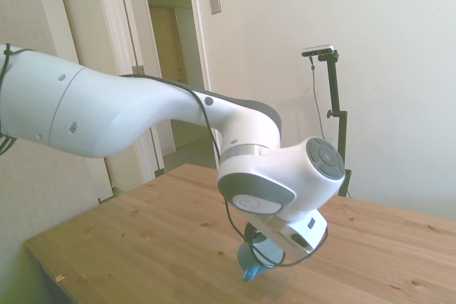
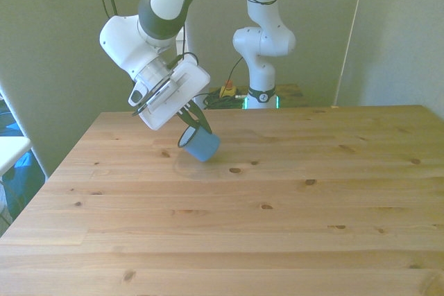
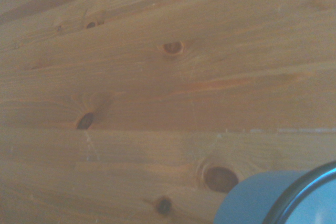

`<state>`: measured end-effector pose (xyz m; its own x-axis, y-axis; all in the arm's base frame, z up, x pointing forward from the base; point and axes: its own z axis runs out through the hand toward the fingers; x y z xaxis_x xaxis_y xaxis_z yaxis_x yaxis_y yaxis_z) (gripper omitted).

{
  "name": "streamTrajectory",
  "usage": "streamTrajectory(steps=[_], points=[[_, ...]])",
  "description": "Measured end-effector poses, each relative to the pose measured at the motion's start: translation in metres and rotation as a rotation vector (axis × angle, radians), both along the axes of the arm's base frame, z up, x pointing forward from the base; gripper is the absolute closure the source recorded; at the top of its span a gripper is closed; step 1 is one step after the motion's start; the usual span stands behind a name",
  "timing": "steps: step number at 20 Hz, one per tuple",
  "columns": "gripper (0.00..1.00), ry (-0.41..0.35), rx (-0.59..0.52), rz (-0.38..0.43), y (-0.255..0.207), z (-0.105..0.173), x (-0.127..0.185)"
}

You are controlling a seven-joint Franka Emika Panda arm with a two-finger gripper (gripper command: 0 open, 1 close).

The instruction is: Flip the mug upright

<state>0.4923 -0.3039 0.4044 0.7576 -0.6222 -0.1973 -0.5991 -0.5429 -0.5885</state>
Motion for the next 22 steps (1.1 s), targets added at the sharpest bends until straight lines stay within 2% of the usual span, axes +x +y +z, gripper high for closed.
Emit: streamTrajectory(steps=[6, 11, 16, 22], points=[[1.0, -0.043, -0.266, -0.081, 0.062, 0.031, 0.036], [1.0, -0.04, -0.429, -0.128, 0.098, 0.028, 0.052], [1.0, 0.001, -0.512, -0.15, 0.109, 0.017, 0.056], [1.0, 0.042, -0.536, -0.159, 0.113, 0.002, 0.064]])
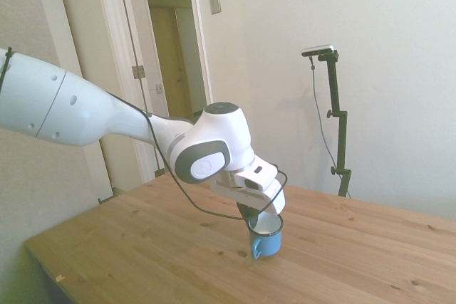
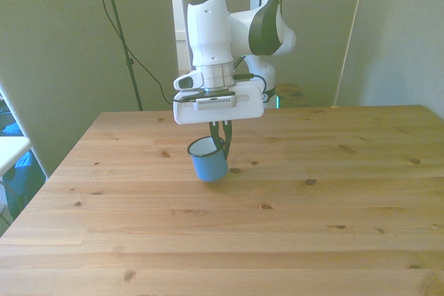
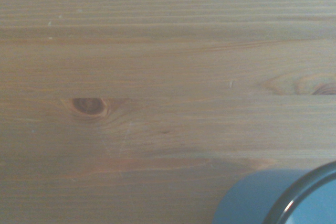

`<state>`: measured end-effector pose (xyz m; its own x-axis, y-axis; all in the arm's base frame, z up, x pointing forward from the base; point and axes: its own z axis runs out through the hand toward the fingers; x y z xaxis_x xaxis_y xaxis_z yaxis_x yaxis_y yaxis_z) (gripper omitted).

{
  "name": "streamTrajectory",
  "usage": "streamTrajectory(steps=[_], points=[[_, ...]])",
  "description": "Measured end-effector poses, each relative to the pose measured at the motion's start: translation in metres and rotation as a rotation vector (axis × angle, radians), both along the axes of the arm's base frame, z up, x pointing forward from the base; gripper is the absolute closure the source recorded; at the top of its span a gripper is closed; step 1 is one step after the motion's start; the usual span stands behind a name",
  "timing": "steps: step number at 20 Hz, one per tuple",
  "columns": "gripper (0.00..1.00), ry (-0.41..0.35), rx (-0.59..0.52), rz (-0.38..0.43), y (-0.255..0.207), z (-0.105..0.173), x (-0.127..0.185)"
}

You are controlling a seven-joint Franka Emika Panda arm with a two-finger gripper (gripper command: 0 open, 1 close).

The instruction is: Flip the mug upright

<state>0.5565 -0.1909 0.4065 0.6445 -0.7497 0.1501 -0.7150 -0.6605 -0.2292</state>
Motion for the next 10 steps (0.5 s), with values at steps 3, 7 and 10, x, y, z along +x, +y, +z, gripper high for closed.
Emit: streamTrajectory(steps=[3, 7, 10], points=[[1.0, 0.001, -0.013, -0.012, -0.002, -0.008, 0.007], [1.0, 0.004, -0.019, -0.022, -0.004, -0.015, 0.012], [0.0, 0.006, -0.02, -0.033, -0.006, -0.016, 0.013]])
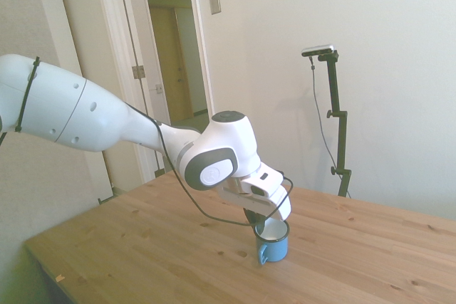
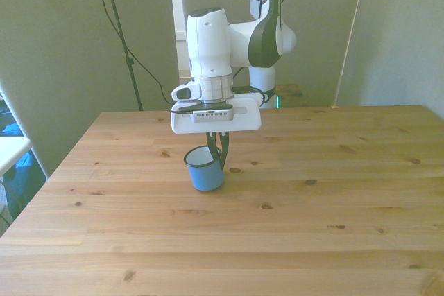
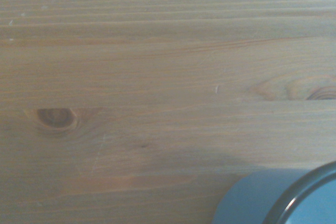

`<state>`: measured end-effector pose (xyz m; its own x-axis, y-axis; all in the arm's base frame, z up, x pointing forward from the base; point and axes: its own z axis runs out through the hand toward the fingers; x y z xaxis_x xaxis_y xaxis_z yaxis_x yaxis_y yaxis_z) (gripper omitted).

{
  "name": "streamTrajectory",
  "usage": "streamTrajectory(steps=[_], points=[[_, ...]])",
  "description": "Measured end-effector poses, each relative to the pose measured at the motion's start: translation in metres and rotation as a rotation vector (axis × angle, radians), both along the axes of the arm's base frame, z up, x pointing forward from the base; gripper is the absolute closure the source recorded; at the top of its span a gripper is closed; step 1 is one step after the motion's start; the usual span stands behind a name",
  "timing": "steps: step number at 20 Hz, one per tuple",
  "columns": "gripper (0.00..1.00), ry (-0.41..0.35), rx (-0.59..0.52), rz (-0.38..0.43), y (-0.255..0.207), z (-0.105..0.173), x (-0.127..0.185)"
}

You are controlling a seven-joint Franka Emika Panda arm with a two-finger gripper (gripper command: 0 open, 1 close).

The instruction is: Flip the mug upright

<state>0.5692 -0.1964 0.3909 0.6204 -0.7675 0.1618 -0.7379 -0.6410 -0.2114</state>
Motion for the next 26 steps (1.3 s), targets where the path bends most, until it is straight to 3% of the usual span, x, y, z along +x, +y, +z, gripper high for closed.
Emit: streamTrajectory(steps=[12, 16, 22, 26], points=[[0.0, -0.001, -0.004, -0.016, -0.001, 0.003, 0.001], [0.0, -0.015, 0.0, -0.013, 0.0, 0.019, -0.005], [0.0, -0.053, 0.03, 0.024, 0.022, 0.075, -0.047], [0.0, -0.066, 0.059, 0.059, 0.035, 0.087, -0.085]])
